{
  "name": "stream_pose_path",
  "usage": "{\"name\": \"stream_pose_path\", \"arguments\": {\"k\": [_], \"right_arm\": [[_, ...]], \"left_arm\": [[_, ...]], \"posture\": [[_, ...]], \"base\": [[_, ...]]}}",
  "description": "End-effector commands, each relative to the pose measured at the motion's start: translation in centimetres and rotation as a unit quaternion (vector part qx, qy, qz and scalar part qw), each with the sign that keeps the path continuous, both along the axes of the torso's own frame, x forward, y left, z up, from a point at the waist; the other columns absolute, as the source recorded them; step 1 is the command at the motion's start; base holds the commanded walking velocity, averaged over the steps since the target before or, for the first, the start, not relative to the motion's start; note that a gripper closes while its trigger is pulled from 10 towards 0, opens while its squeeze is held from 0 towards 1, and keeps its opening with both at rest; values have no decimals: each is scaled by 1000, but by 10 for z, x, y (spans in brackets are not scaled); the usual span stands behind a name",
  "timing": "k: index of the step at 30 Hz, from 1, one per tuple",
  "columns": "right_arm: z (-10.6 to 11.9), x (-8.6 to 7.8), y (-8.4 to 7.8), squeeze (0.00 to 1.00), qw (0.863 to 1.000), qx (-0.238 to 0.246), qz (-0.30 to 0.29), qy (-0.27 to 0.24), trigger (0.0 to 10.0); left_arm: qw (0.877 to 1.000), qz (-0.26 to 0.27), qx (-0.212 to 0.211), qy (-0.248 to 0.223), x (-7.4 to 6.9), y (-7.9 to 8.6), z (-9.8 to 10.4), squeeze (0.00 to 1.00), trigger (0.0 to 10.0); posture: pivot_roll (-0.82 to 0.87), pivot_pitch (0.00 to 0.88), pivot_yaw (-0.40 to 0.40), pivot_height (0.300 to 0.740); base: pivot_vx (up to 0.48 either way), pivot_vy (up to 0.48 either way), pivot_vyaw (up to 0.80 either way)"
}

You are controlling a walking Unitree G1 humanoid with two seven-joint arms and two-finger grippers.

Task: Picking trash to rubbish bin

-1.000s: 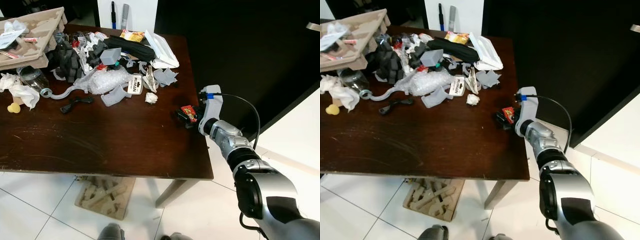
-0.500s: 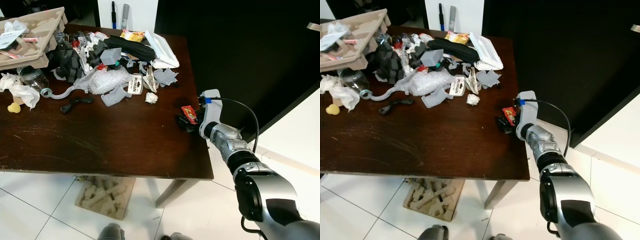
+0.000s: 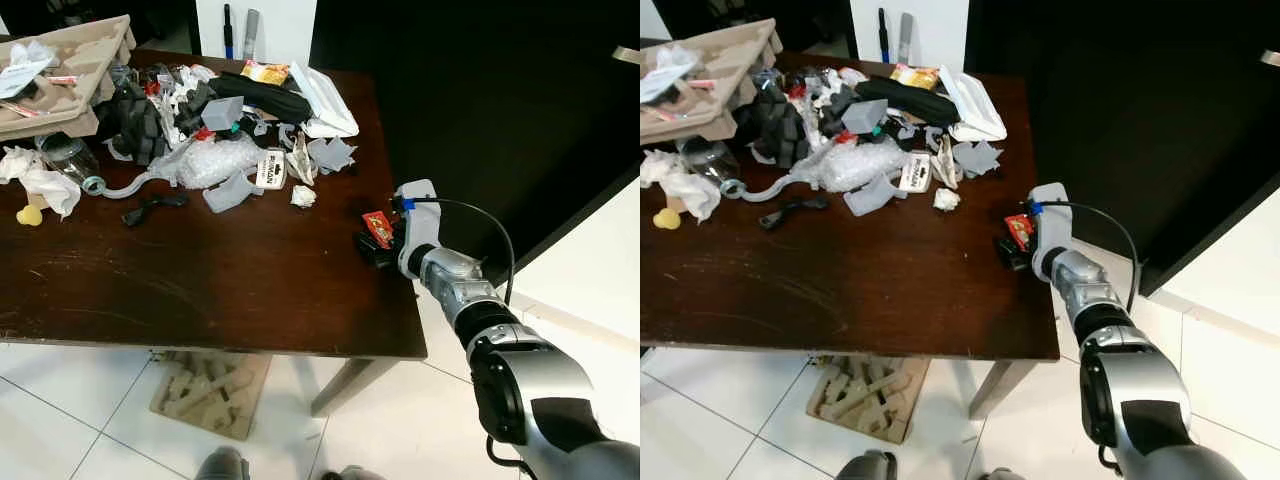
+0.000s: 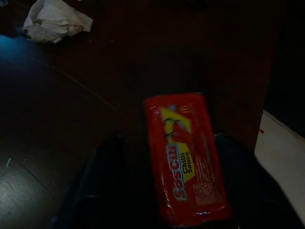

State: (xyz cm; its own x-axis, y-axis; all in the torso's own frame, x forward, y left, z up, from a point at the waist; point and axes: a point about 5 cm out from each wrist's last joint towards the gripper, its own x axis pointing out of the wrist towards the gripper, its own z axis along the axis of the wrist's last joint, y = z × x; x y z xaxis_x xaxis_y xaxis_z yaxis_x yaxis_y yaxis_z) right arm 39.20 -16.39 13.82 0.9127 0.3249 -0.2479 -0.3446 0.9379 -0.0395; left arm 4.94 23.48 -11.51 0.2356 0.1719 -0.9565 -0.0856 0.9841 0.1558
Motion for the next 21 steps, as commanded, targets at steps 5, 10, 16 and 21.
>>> {"name": "stream_pose_path", "arguments": {"k": [5, 10, 16, 21], "right_arm": [[-31, -13, -3, 0, 997, -31, 7, 73, 0], [-36, -15, -4, 0, 995, -39, 9, 95, 0], [-36, -16, -2, 0, 995, -34, 16, 98, 0], [-30, -13, 2, 0, 997, -9, 26, 79, 0]], "left_arm": [[1000, 6, -8, 20, -16, -4, -3, 0, 10000], [1000, 9, -8, 21, -17, -5, -3, 0, 10000], [1000, 13, -8, 22, -17, -5, -3, 0, 10000], [1000, 15, -6, 20, -16, -4, -3, 0, 10000]], "posture": [[265, 214, -99, 740], [265, 214, -99, 740], [271, 209, -104, 740], [273, 206, -104, 740]], "base": [[0, 0, 0], [0, 0, 0], [0, 0, 0], [0, 0, 0]]}}
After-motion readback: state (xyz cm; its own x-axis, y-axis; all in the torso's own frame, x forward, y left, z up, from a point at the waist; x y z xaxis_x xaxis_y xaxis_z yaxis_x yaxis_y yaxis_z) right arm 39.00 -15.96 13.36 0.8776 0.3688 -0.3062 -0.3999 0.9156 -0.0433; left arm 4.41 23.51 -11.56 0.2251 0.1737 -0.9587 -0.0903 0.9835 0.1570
